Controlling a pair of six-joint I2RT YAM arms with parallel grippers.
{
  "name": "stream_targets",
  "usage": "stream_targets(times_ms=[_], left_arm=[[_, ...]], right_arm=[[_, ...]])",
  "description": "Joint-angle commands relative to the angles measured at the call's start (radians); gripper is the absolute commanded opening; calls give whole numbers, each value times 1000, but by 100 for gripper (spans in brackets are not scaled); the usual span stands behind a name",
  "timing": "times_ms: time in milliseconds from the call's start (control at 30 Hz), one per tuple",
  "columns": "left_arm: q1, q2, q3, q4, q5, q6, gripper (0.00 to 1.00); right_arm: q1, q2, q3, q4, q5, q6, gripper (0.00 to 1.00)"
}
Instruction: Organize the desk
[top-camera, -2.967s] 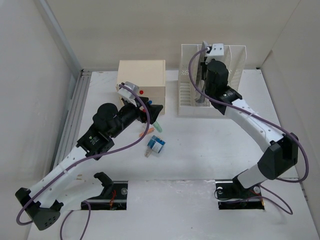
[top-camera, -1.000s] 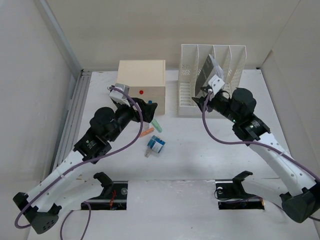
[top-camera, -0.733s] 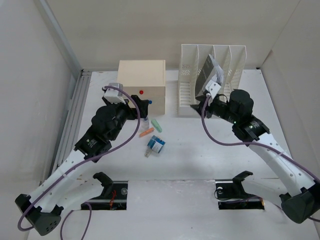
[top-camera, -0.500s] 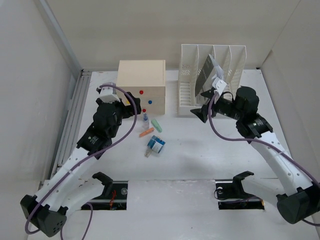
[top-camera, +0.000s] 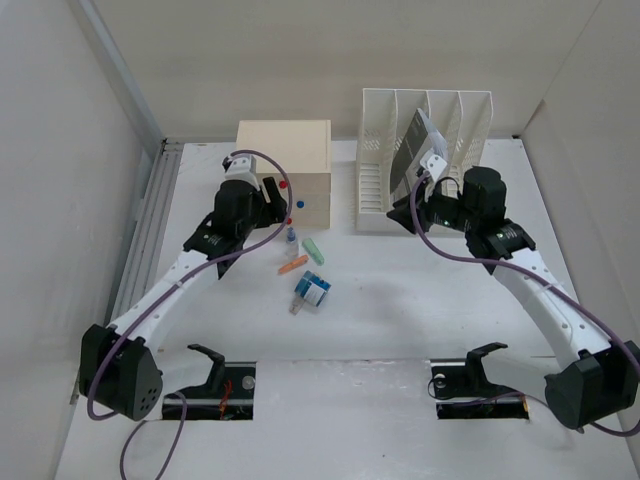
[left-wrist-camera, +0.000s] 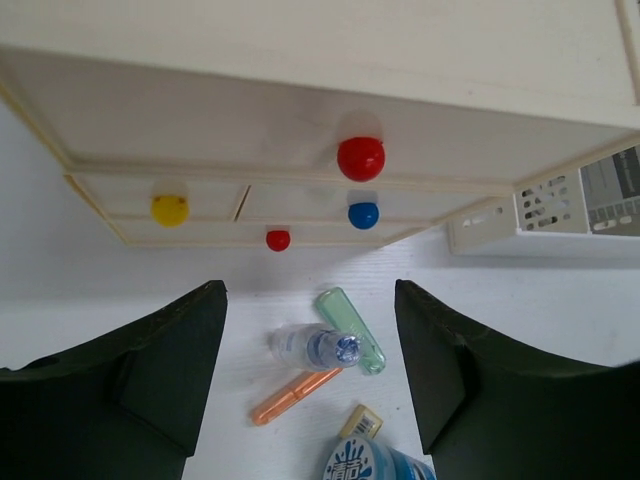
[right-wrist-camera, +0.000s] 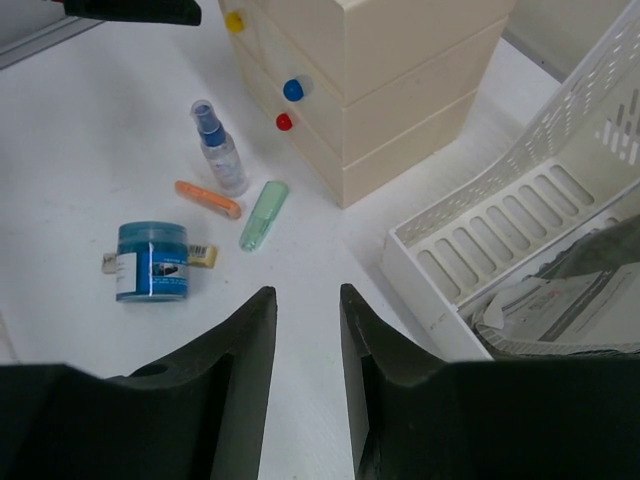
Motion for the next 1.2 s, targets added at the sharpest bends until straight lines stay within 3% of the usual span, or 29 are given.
stream_targets(times_ms=[0, 533, 600, 833, 1167], left_arm=[[10, 14, 69, 75, 44, 26, 65], [10, 161, 197, 66, -69, -9, 63], [10, 172, 206, 66, -80, -20, 53], [10, 192, 224, 75, -71, -20, 42], [1, 225, 233, 66, -51, -29, 36]], right_arm=[[-1, -15, 54, -25, -33, 19, 37], [-1, 5, 91, -56, -24, 30, 43], [-1, 5, 91, -56, -13, 30, 43], [-1, -4, 91, -56, -13, 39, 44], [-1, -4, 91, -56, -4, 49, 44]])
